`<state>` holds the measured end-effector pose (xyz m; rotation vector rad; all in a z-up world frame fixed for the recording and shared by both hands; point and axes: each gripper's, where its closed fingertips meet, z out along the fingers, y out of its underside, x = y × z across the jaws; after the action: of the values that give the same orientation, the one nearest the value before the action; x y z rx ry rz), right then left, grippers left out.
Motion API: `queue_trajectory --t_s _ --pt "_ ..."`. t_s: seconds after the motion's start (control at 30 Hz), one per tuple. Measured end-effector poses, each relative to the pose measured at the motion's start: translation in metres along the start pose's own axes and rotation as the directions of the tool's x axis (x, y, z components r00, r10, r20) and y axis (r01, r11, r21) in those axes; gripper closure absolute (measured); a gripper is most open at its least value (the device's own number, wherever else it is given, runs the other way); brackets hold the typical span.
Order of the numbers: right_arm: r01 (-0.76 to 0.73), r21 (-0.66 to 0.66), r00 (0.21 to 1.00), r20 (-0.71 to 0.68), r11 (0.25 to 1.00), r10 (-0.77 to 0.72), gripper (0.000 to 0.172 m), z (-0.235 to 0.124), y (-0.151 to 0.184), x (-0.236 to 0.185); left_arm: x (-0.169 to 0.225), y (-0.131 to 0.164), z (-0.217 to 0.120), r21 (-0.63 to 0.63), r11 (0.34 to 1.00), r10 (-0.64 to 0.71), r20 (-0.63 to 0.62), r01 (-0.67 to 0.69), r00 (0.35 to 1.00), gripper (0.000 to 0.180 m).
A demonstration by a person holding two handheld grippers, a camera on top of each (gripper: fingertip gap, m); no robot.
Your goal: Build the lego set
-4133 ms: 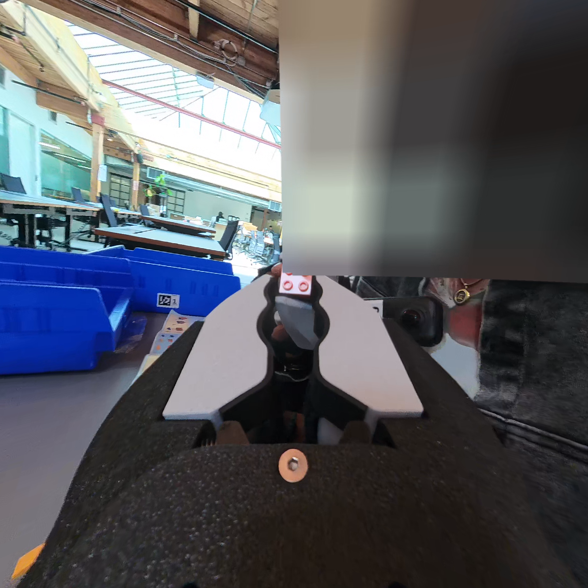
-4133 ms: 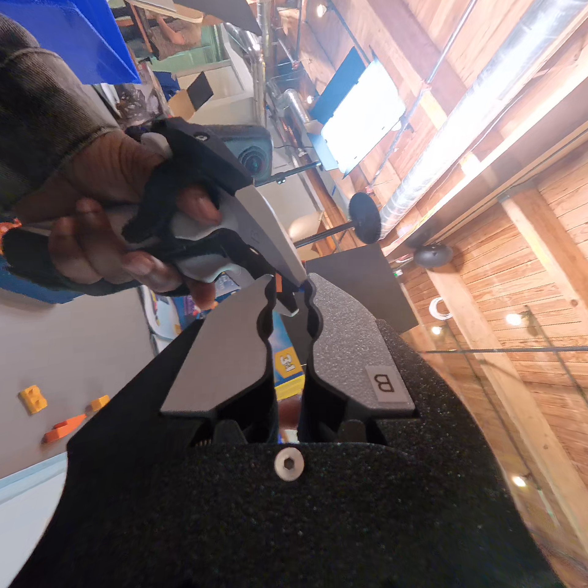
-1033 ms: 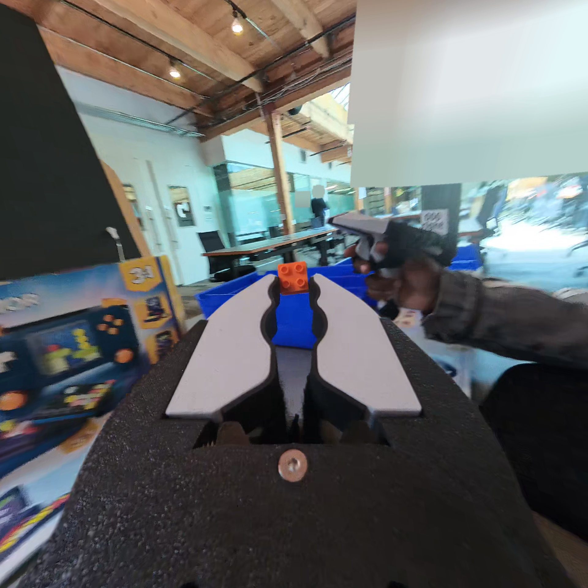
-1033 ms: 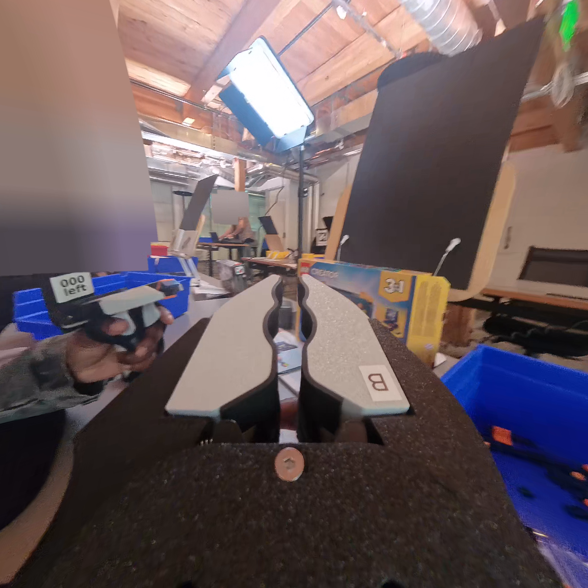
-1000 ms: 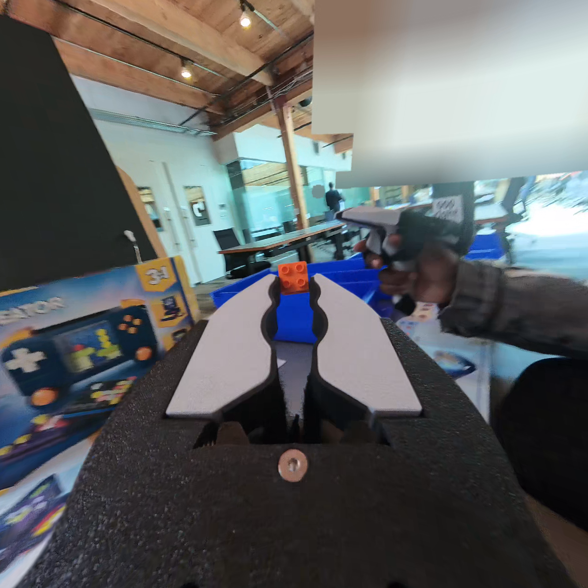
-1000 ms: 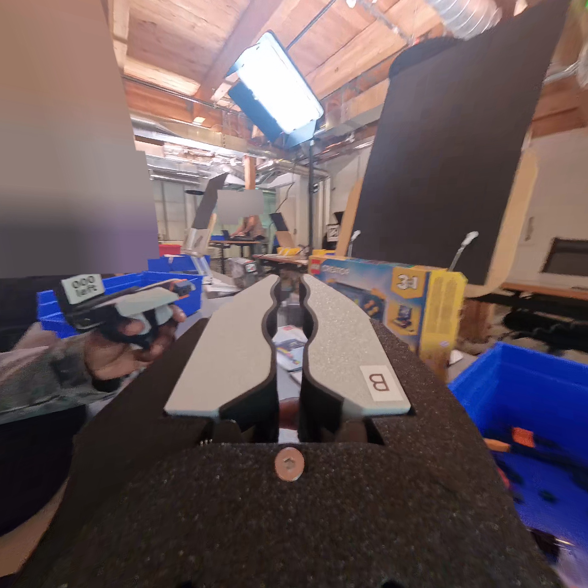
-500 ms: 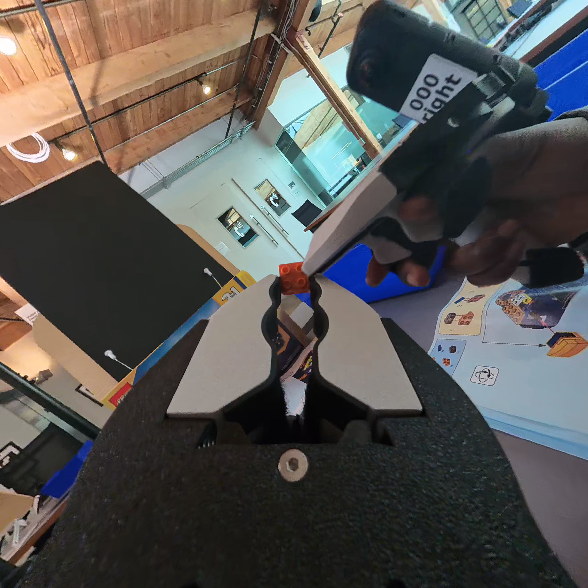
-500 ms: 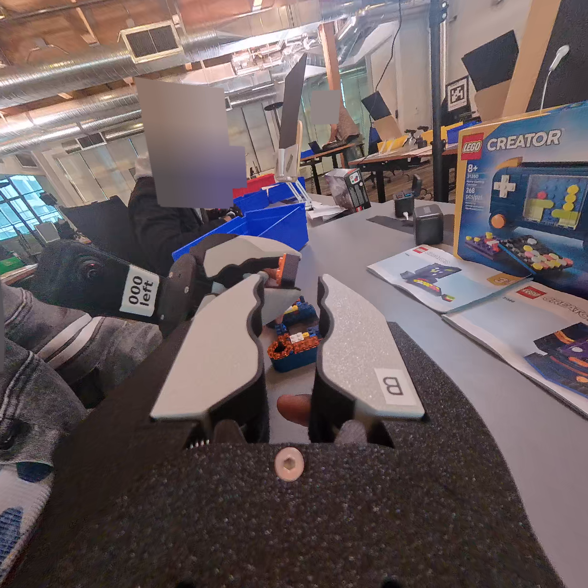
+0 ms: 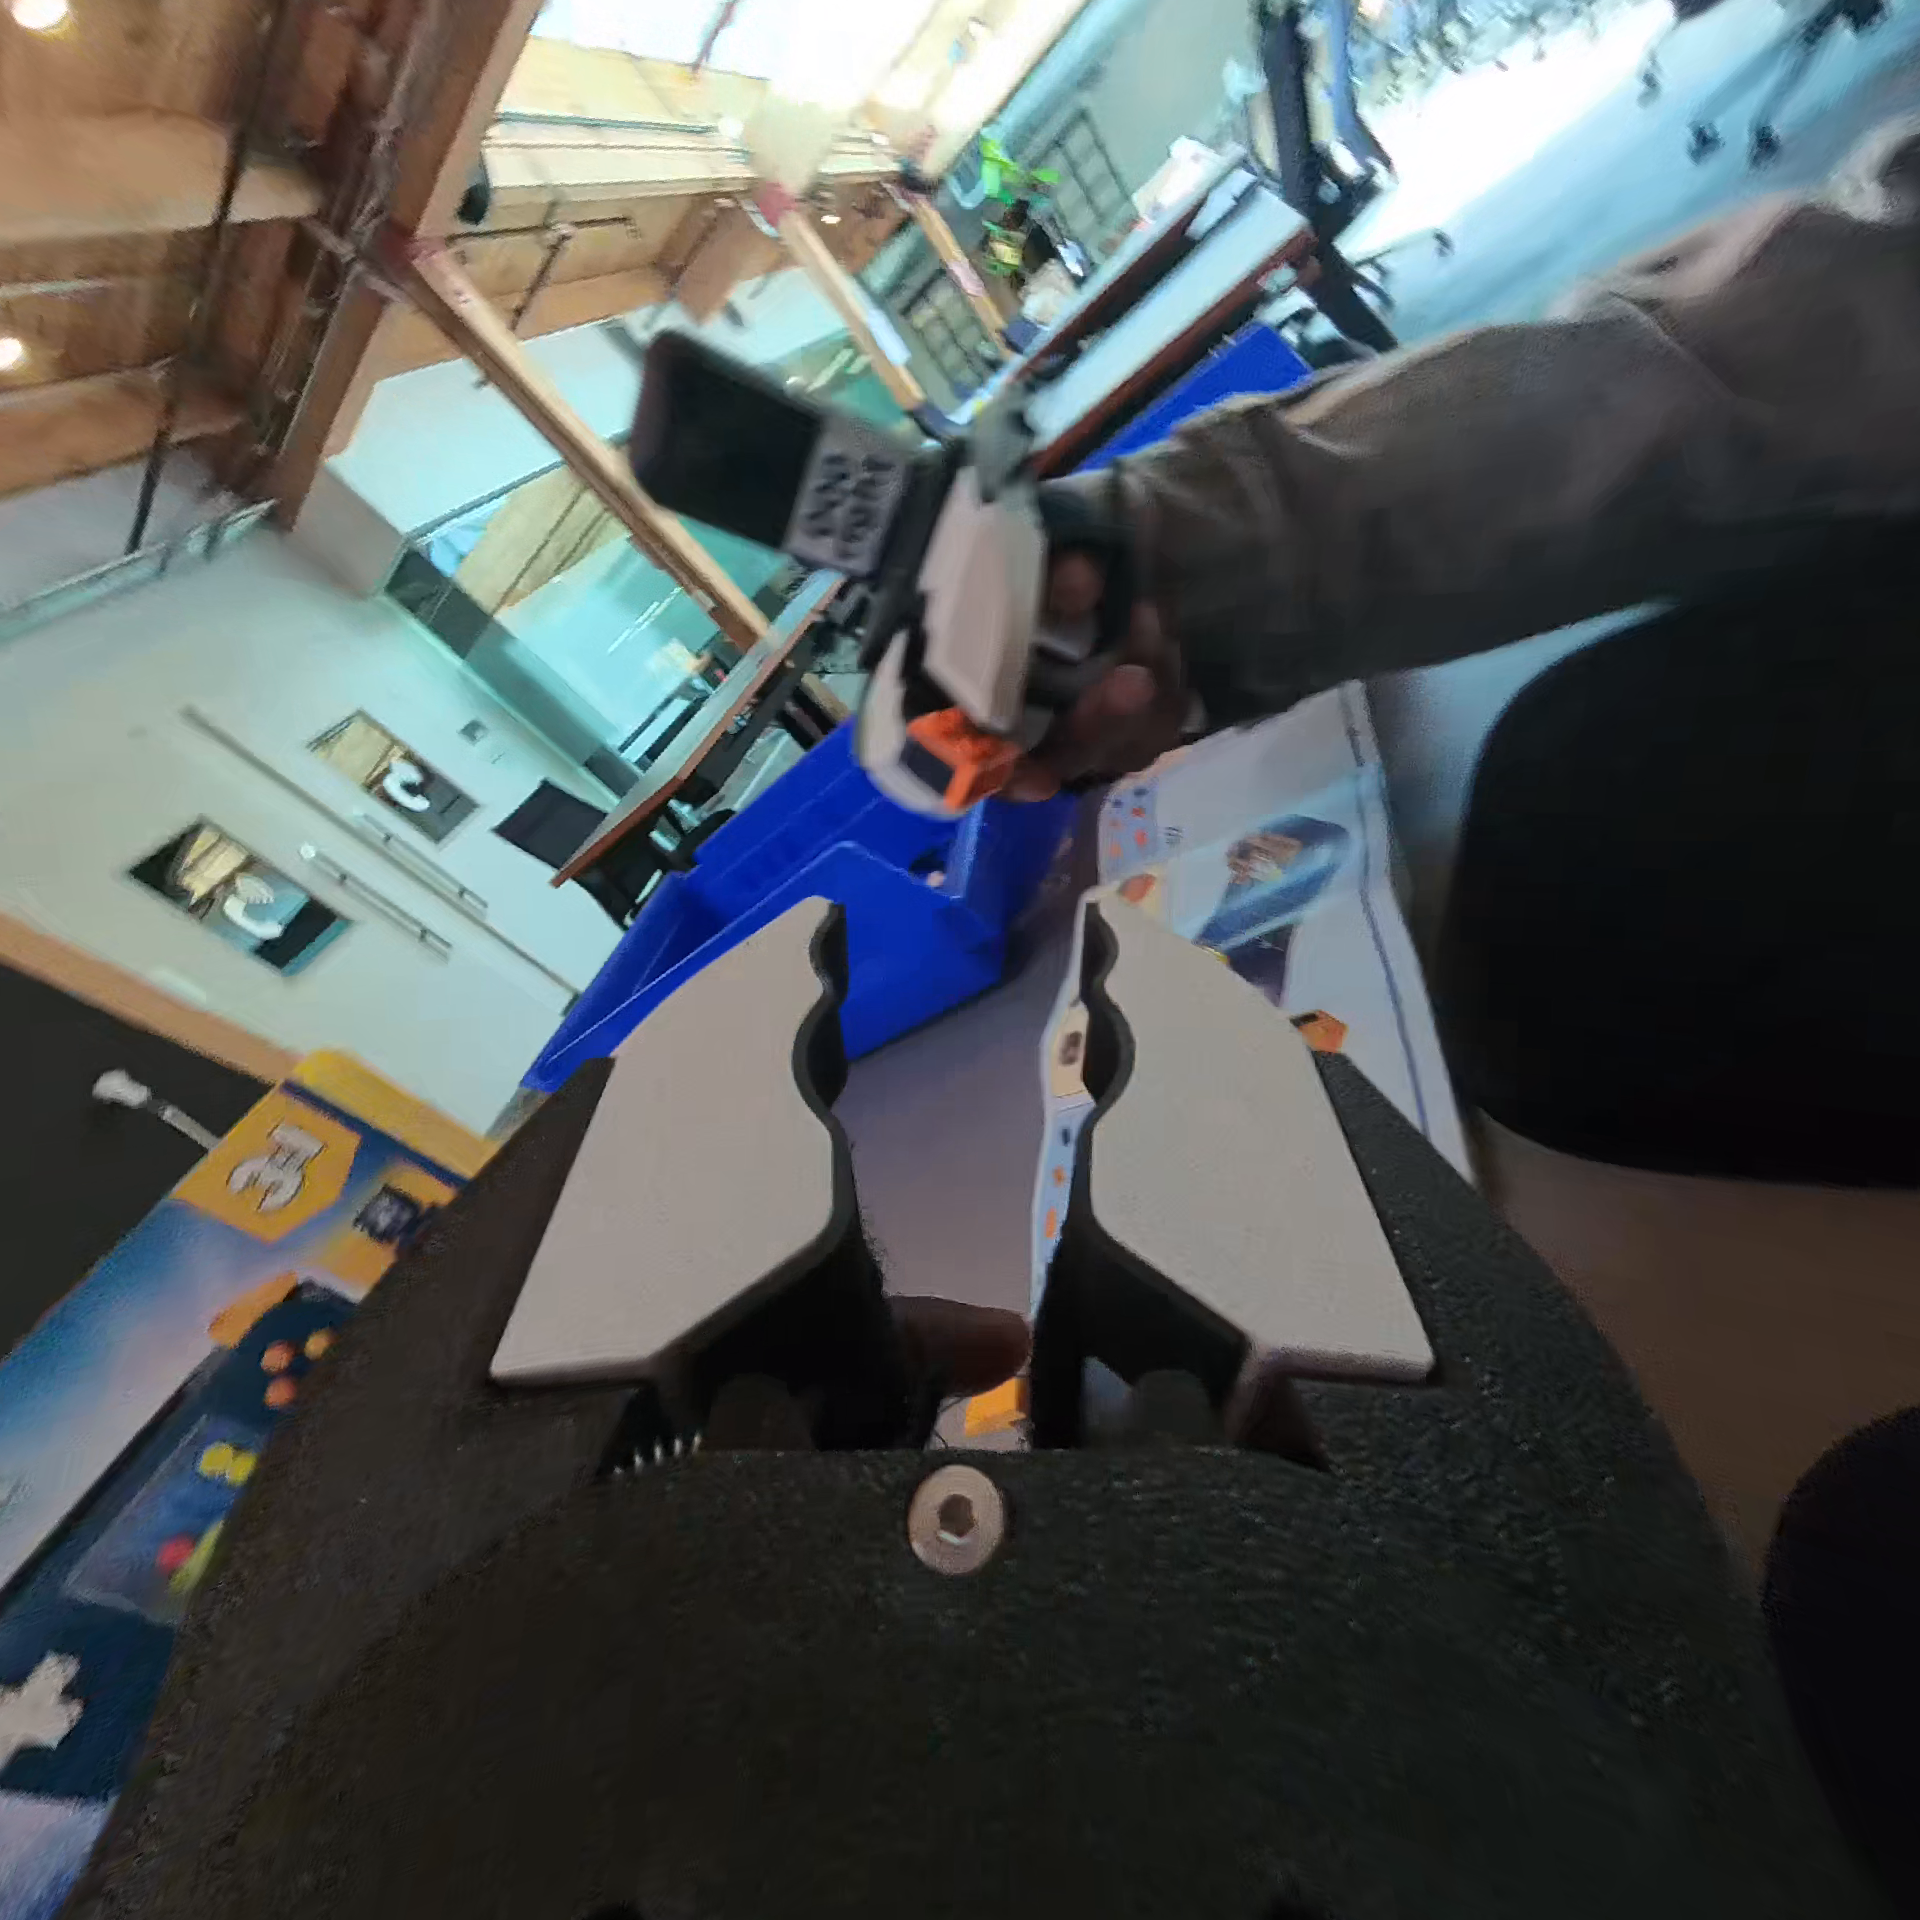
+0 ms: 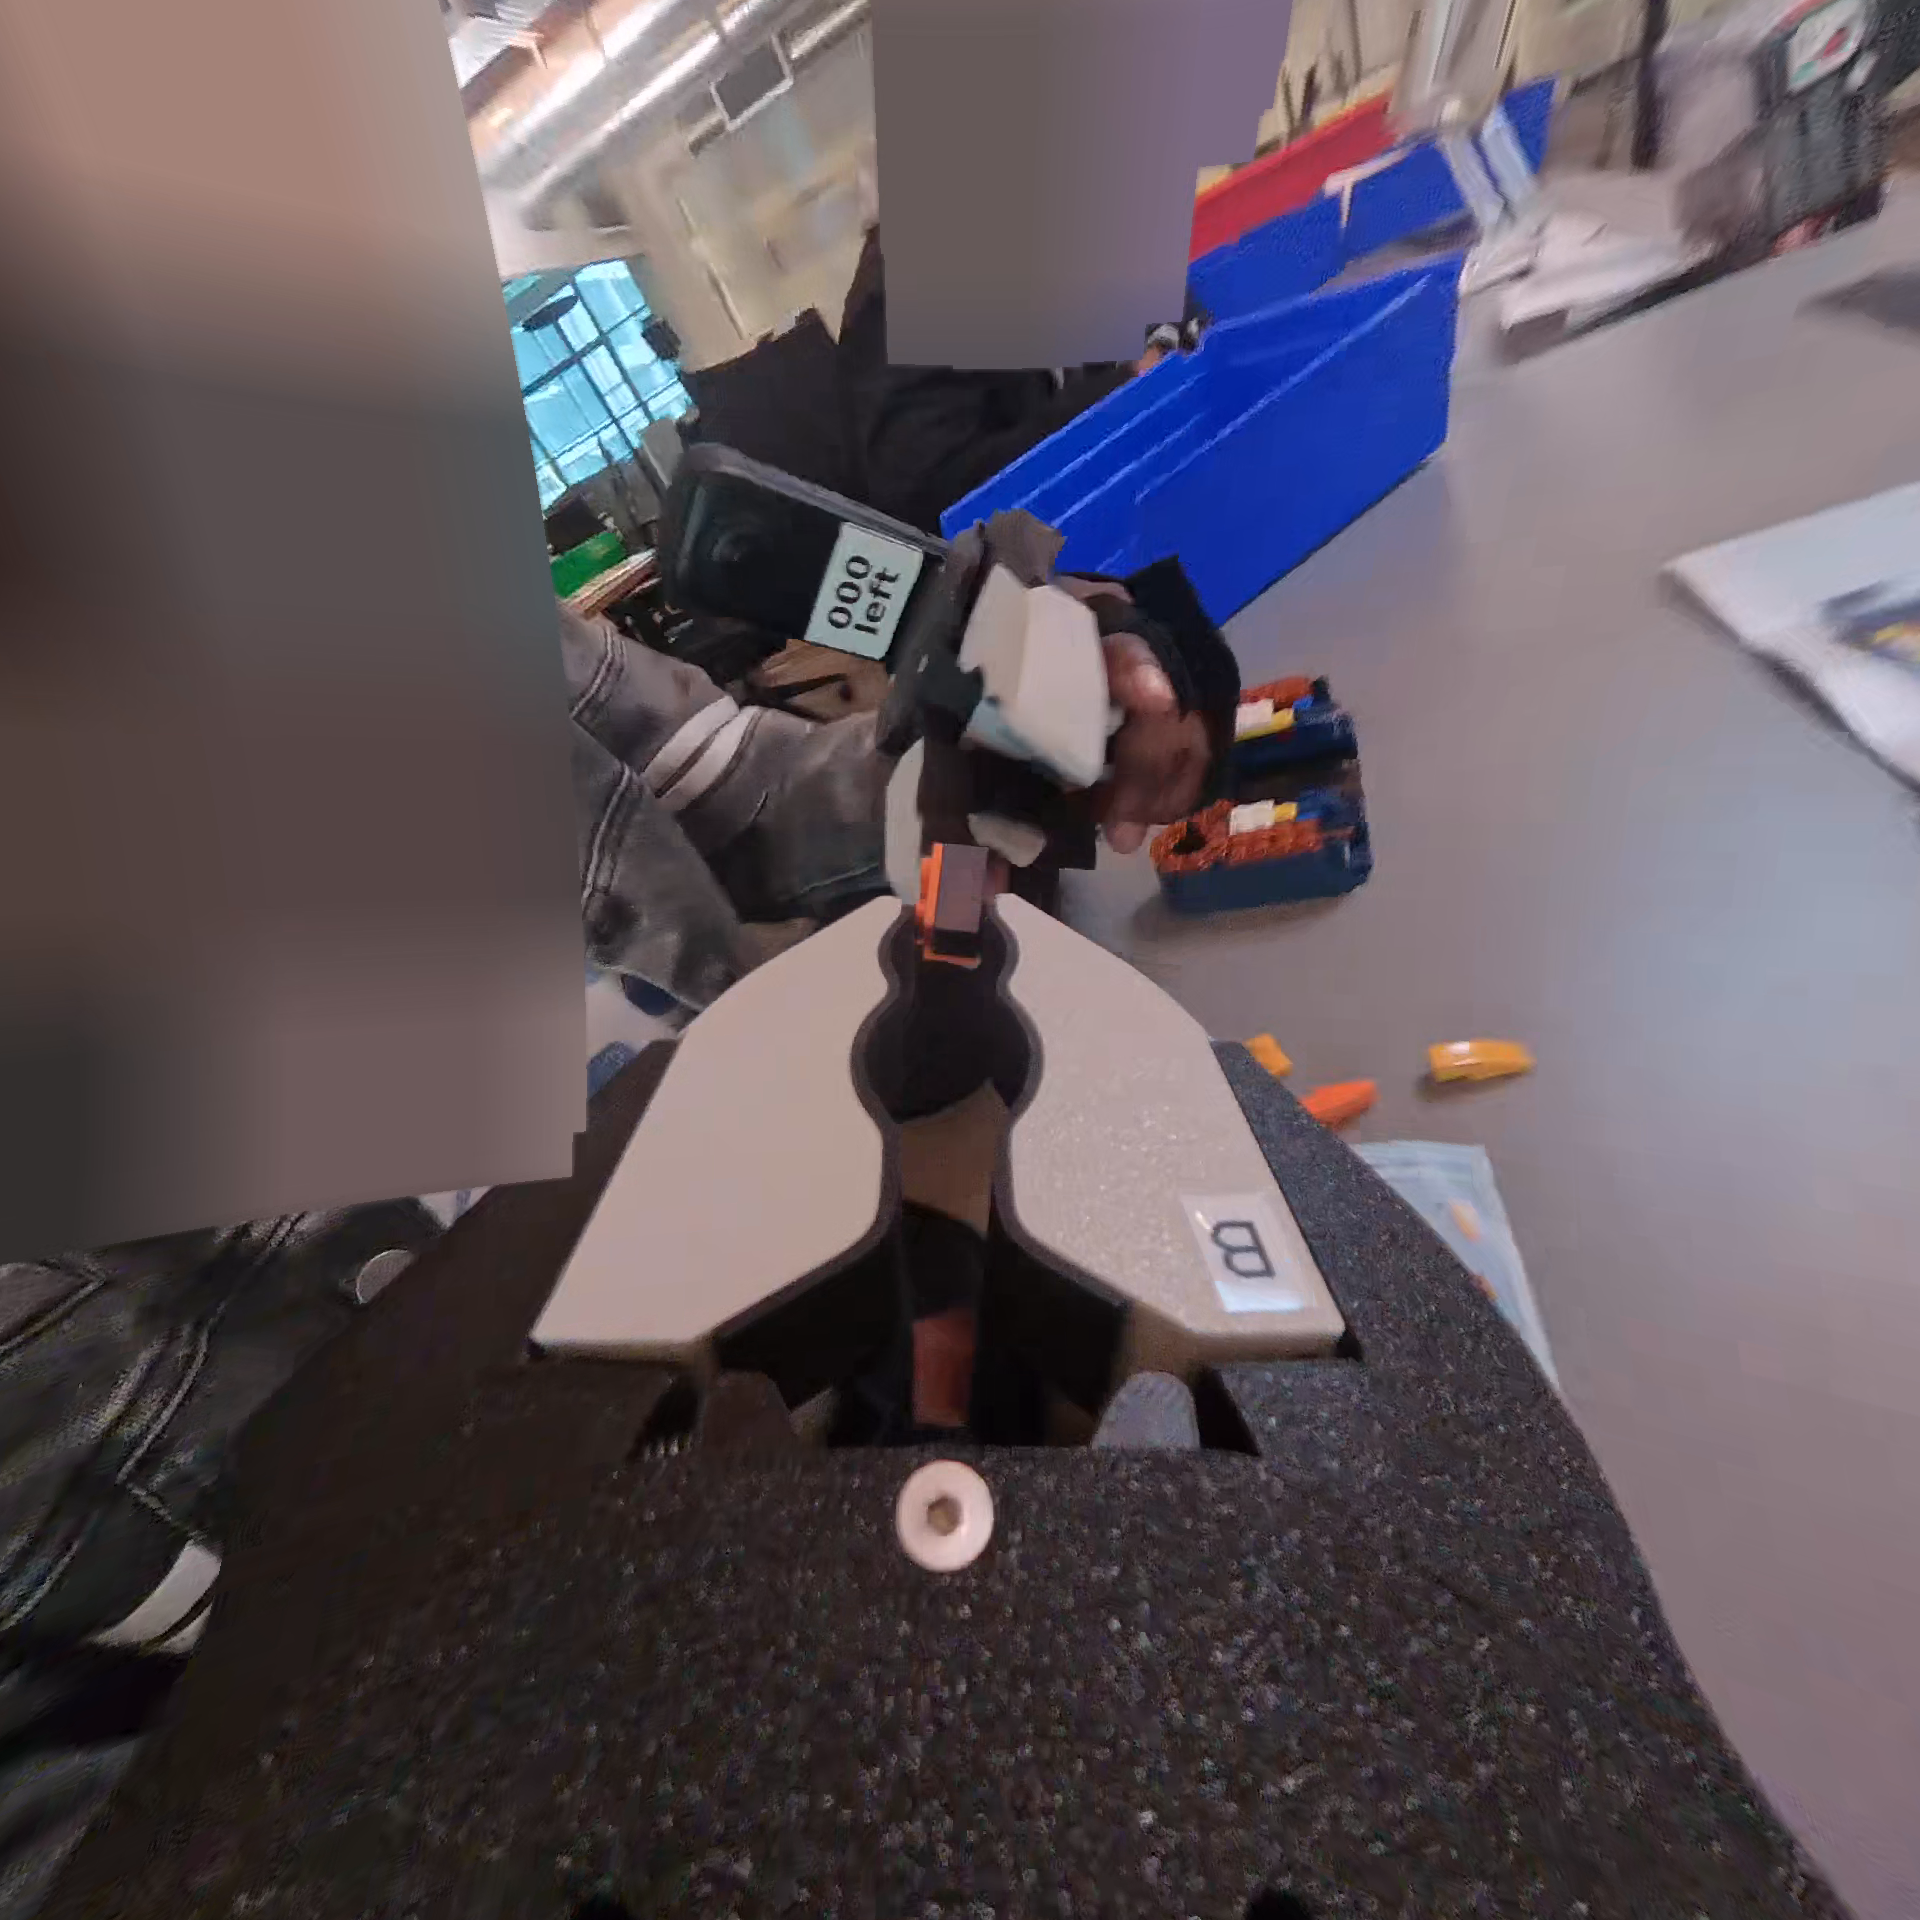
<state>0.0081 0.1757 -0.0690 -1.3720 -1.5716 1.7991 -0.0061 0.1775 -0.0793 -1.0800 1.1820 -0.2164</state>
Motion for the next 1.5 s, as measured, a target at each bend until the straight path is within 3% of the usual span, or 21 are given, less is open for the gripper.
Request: queue_trajectory --t_s 0.2,0.4,0.6,0.67,0.77,0.9,1.0,1.1,1.3,1.4,1.5 --pt "-0.037 -0.146 0.991 0.123 0.989 0.055 0.161 0.021 0.028 -0.011 0.022 -0.013 0.006 0.036 0.995 0.098 -0.069 -0.096 0.993 0.142" --pt "-0.083 -0.161 0.983 0.148 0.983 0.107 0.161 0.024 0.033 -0.01 0.033 -0.007 0.006 -0.004 0.982 0.188 -0.124 -0.19 0.974 0.156" --pt "-0.062 -0.12 0.987 0.141 0.991 0.079 0.16 0.025 0.026 -0.009 0.024 -0.009 0.005 -0.02 0.984 0.173 -0.087 -0.176 0.981 0.164" --pt "-0.009 -0.021 0.998 0.065 1.0 0.01 0.143 0.018 0.007 -0.001 0.006 -0.006 0.002 -0.054 0.985 0.167 0.007 -0.166 0.986 0.164" --pt "0.146 0.228 0.982 -0.149 0.963 -0.114 0.139 -0.018 -0.04 0.01 -0.038 0.007 -0.012 -0.167 0.973 0.196 0.23 -0.159 0.953 0.164" --pt "0.417 0.482 0.872 -0.452 0.771 -0.189 0.149 -0.097 -0.09 -0.001 -0.073 0.014 -0.03 -0.187 0.979 0.157 0.416 -0.084 0.896 0.164" --pt "0.512 0.52 0.802 -0.576 0.684 -0.162 0.157 -0.13 -0.098 -0.002 -0.078 0.018 -0.033 -0.179 0.982 0.129 0.451 -0.052 0.883 0.164" --pt "0.532 0.473 0.775 -0.607 0.702 -0.178 0.172 -0.127 -0.094 0.004 -0.078 0.023 -0.032 -0.187 0.982 0.118 0.452 -0.035 0.884 0.164" --pt "0.496 0.265 0.781 -0.553 0.827 -0.291 0.17 -0.089 -0.071 0.014 -0.083 0.031 -0.037 -0.224 0.974 0.13 0.447 -0.03 0.885 0.164" --pt "0.432 -0.003 0.816 -0.426 0.902 -0.392 0.159 -0.051 -0.031 0.019 -0.087 0.032 -0.043 -0.222 0.975 0.123 0.434 -0.026 0.892 0.164" --pt "0.381 -0.334 0.848 -0.246 0.862 -0.47 0.143 -0.016 0.025 0.023 -0.088 0.033 -0.047 -0.206 0.978 0.121 0.415 -0.037 0.902 0.164"
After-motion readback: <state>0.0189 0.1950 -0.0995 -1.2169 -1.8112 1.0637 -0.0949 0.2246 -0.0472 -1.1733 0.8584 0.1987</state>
